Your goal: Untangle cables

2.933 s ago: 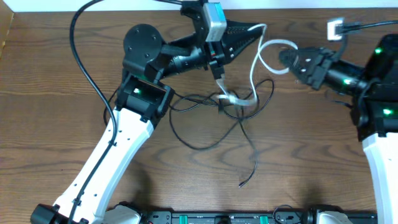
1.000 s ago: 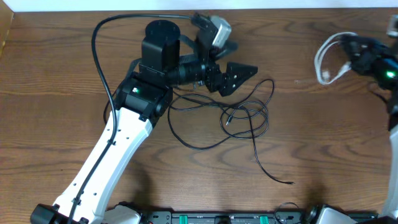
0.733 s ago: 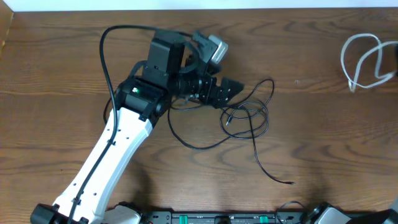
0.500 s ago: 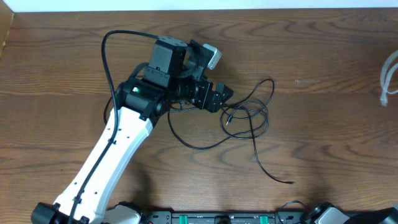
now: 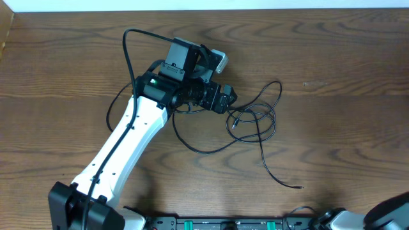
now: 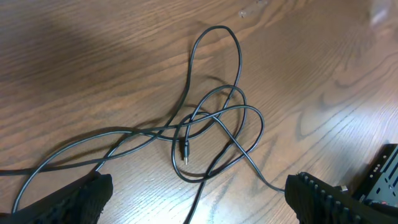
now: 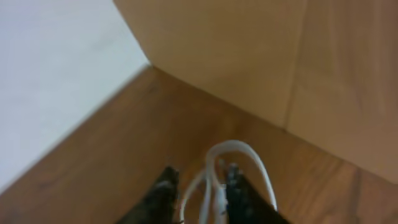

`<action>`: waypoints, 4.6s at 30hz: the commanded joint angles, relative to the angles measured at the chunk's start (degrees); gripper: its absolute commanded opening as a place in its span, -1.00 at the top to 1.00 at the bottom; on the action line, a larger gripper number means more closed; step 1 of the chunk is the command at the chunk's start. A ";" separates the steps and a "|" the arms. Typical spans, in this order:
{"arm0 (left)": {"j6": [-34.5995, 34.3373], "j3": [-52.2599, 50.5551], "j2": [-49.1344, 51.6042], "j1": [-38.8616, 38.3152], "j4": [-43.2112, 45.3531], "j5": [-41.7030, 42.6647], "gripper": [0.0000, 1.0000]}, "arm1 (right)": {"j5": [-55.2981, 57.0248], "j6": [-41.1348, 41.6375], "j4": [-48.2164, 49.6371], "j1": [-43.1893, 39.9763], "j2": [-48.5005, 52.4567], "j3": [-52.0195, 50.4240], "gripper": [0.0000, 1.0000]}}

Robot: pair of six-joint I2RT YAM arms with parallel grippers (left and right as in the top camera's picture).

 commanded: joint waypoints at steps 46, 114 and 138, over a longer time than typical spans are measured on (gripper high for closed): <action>-9.20 0.15 0.37 0.96 -4.79 -26.73 -0.89 | -34.25 -13.14 -29.57 35.01 11.15 -0.46 -0.99; -9.62 -0.24 0.39 8.24 -8.92 -31.19 -1.00 | -0.15 0.04 -39.67 68.83 6.38 -10.05 -0.74; -9.62 -0.24 0.39 8.24 -7.89 -31.19 -1.00 | -18.69 0.02 -26.75 68.85 6.97 -17.14 0.44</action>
